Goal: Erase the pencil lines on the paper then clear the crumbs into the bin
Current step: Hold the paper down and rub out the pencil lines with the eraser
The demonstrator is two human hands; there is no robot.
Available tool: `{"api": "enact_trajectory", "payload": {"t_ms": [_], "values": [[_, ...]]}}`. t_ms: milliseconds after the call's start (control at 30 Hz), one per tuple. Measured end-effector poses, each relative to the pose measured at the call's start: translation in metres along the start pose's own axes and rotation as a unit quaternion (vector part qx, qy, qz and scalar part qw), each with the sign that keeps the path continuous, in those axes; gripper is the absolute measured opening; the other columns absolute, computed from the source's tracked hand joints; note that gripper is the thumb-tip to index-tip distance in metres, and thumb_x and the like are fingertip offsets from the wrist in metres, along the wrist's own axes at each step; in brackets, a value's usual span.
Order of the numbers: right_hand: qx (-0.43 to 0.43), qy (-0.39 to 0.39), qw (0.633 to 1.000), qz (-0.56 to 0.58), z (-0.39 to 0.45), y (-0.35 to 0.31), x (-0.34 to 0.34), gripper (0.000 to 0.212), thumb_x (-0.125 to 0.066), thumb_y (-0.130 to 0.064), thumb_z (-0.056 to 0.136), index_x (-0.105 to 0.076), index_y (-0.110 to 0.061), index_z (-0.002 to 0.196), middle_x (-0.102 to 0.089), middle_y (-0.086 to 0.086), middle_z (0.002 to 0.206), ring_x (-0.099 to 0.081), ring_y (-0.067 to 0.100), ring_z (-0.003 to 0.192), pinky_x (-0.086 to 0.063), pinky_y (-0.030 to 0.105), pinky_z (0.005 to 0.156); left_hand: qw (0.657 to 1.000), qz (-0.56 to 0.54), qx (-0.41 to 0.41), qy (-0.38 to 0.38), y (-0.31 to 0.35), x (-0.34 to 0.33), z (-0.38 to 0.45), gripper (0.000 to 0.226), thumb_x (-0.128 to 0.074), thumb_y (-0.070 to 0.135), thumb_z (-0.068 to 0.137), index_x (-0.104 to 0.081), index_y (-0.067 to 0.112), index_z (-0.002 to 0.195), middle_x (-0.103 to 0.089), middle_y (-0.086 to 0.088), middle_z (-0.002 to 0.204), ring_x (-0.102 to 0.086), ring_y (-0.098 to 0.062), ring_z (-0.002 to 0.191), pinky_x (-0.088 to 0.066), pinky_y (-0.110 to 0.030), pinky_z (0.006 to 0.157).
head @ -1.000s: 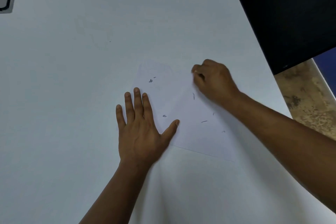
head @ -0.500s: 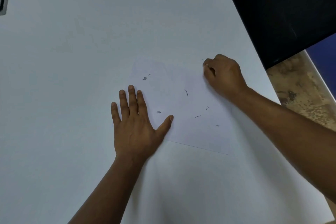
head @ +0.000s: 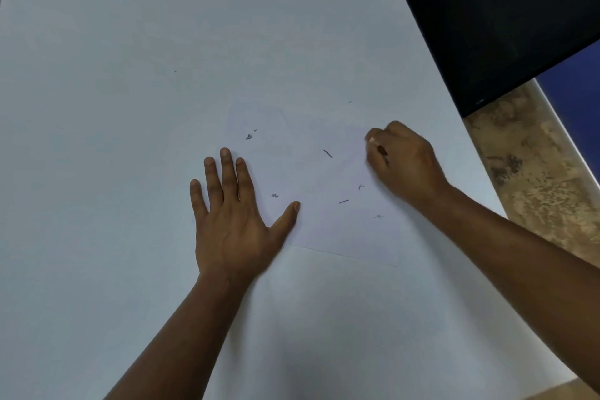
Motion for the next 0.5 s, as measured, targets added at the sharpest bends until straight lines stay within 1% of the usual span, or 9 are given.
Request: {"api": "enact_trajectory", "payload": {"t_ms": [67,167,233,267,333,367,433,500], "values": [[-0.023,-0.022,0.999,0.017,0.002,0.009,0.003,0.018,-0.053,-0.013,0.093,-0.07,-0.008,0.089,-0.052,0.005,0.073,-0.052,0.023,0.061,-0.049,0.038,0.058,1.0,-0.004,0.0,0.002,0.001,0.002,0.0,0.11,-0.01,0.088,0.088,0.008,0.01,0.162,0.022,-0.007,0.169,0.026,-0.024,0.155,0.006,-0.052,0.127],[-0.013,-0.039,0.995,0.087,0.005,-0.027,-0.006,0.017,-0.058,-0.016,0.091,-0.074,-0.012,0.095,-0.058,0.006,0.073,-0.059,0.025,0.065,-0.048,0.033,0.066,1.0,-0.006,0.0,0.003,0.001,0.002,0.001,0.11,-0.009,0.088,0.088,0.011,0.01,0.162,0.024,-0.007,0.169,0.027,-0.024,0.154,0.008,-0.051,0.127],[0.029,-0.052,0.99,0.126,0.006,-0.073,-0.022,0.022,-0.059,-0.022,0.091,-0.075,-0.014,0.104,-0.064,0.005,0.079,-0.064,0.023,0.072,-0.046,0.027,0.072,1.0,-0.009,-0.002,0.008,0.001,0.001,0.001,0.111,-0.01,0.088,0.088,0.011,0.009,0.162,0.022,-0.008,0.169,0.025,-0.024,0.155,0.007,-0.051,0.127],[0.066,-0.067,0.986,0.134,0.005,-0.101,-0.032,0.023,-0.059,-0.023,0.091,-0.075,-0.014,0.105,-0.065,0.004,0.081,-0.065,0.022,0.074,-0.047,0.027,0.071,1.0,-0.014,-0.002,0.012,0.001,0.001,0.002,0.111,-0.012,0.087,0.088,0.009,0.008,0.162,0.02,-0.009,0.17,0.023,-0.025,0.155,0.006,-0.051,0.127],[0.142,-0.105,0.975,0.136,0.001,-0.147,-0.052,0.022,-0.057,-0.022,0.092,-0.074,-0.011,0.102,-0.063,0.005,0.08,-0.062,0.024,0.072,-0.051,0.031,0.064,1.0,-0.022,-0.006,0.015,0.0,0.0,0.002,0.111,-0.018,0.085,0.088,0.004,0.006,0.162,0.015,-0.011,0.17,0.018,-0.025,0.157,0.004,-0.051,0.127],[0.172,-0.114,0.97,0.13,0.001,-0.158,-0.058,0.023,-0.054,-0.021,0.093,-0.073,-0.009,0.098,-0.061,0.006,0.078,-0.06,0.025,0.07,-0.051,0.033,0.06,1.0,-0.023,-0.01,0.016,0.0,0.0,0.002,0.111,-0.02,0.084,0.087,0.002,0.005,0.162,0.013,-0.012,0.171,0.017,-0.026,0.157,0.004,-0.051,0.127],[0.209,-0.107,0.967,0.099,0.01,-0.159,-0.063,0.025,-0.05,-0.019,0.091,-0.071,-0.006,0.09,-0.059,0.007,0.075,-0.057,0.026,0.066,-0.047,0.034,0.055,1.0,-0.016,-0.013,0.016,-0.001,-0.001,0.001,0.111,-0.018,0.085,0.088,0.002,0.005,0.162,0.013,-0.012,0.17,0.018,-0.026,0.157,0.005,-0.051,0.127],[0.216,-0.078,0.972,0.052,0.027,-0.14,-0.057,0.015,-0.055,-0.009,0.086,-0.068,-0.003,0.081,-0.058,0.009,0.072,-0.055,0.026,0.064,-0.043,0.035,0.057,1.0,-0.018,-0.007,0.02,-0.001,-0.001,0.002,0.111,-0.016,0.087,0.089,0.004,0.005,0.162,0.015,-0.012,0.17,0.019,-0.026,0.156,0.006,-0.051,0.127]]}}
Point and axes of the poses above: each hand's wrist, its own z-axis towards the middle knuckle, its own x-axis out of the back of the hand, y = z × x, the point moved 9 cm from there along z, towards the middle knuckle
